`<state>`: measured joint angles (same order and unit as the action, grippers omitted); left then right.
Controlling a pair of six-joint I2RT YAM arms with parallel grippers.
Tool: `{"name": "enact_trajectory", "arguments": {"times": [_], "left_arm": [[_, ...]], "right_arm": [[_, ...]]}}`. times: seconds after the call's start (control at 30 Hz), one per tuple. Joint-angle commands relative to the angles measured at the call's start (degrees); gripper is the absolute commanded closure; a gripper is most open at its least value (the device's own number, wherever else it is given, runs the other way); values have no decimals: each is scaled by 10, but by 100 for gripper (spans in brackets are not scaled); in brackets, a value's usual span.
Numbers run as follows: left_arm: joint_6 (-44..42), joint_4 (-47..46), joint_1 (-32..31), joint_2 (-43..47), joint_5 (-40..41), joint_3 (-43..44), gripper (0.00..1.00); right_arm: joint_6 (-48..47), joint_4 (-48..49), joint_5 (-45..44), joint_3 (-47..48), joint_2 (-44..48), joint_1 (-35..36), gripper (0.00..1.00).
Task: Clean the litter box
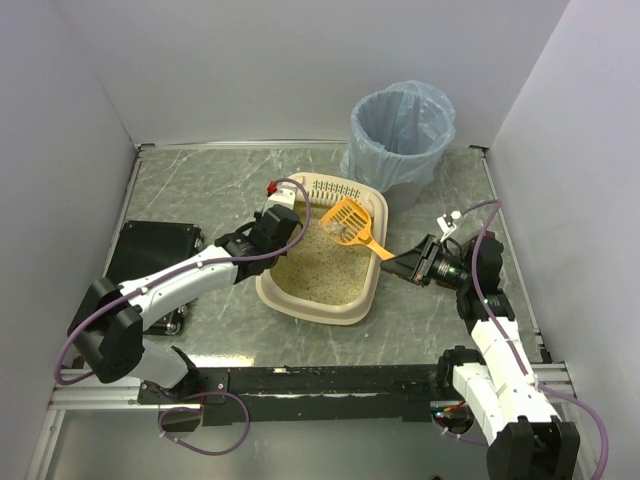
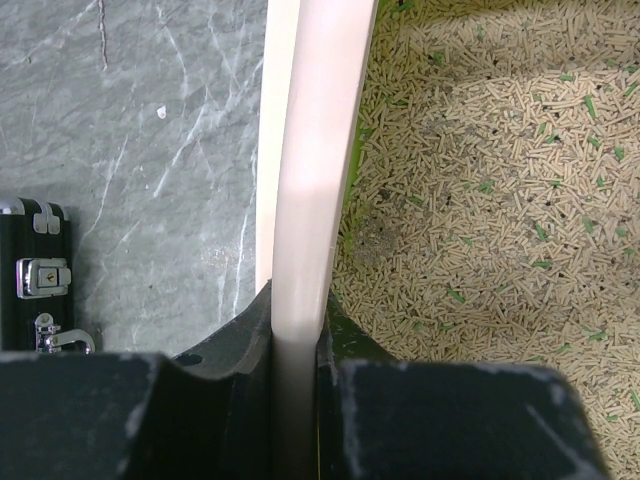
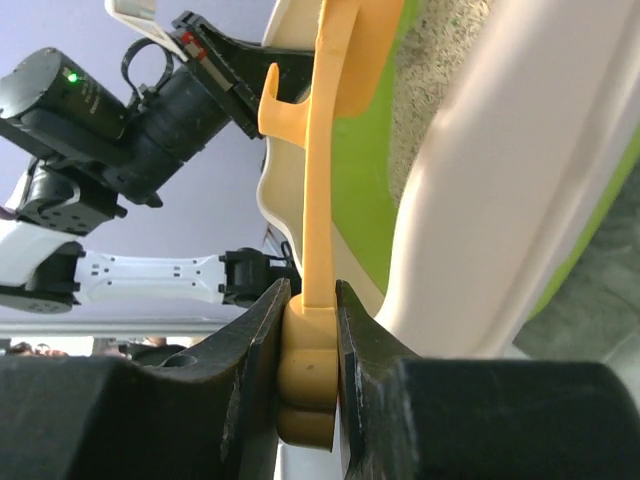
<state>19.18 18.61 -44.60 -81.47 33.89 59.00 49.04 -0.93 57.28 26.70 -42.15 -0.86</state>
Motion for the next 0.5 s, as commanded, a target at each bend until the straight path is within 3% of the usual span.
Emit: {"name": "enact_trajectory", "arguments": {"times": [0.0, 0.07, 0.1, 0.13, 0.17, 0.2, 0.23, 0.27, 0.3, 0.33, 0.37, 0.47], "left_arm": [[20, -124, 0, 27, 4, 38, 99], [26, -120, 0, 25, -3, 44, 99], [27, -120, 0, 25, -9, 44, 99], [26, -123, 0, 26, -9, 41, 99], [28, -120, 0, 28, -12, 41, 99], [29, -117, 0, 29, -15, 42, 99], [30, -115, 0, 30, -18, 45, 99], [28, -115, 0, 31, -18, 45, 99], [27, -114, 0, 32, -19, 45, 99], [22, -116, 0, 34, -18, 44, 99], [17, -119, 0, 37, -18, 40, 99], [6, -134, 0, 46, -18, 25, 99]], "right_arm": [[60, 133, 19, -14, 3, 6, 100], [-17, 28, 1, 31, -4, 25, 100], [-68, -111, -21, 64, 3, 25, 100], [-96, -123, -53, 62, 21, 25, 100], [-64, -89, -43, 44, 26, 27, 100], [-12, 83, -11, -2, 23, 27, 100], [60, 132, 11, -9, -1, 37, 100], [54, 120, 23, -2, -12, 39, 100], [15, 57, 10, 40, -18, 39, 100], [-73, -82, -12, 58, -17, 39, 100], [-91, -103, -39, 68, -15, 39, 100], [-25, 6, 20, 48, -25, 39, 100]]}}
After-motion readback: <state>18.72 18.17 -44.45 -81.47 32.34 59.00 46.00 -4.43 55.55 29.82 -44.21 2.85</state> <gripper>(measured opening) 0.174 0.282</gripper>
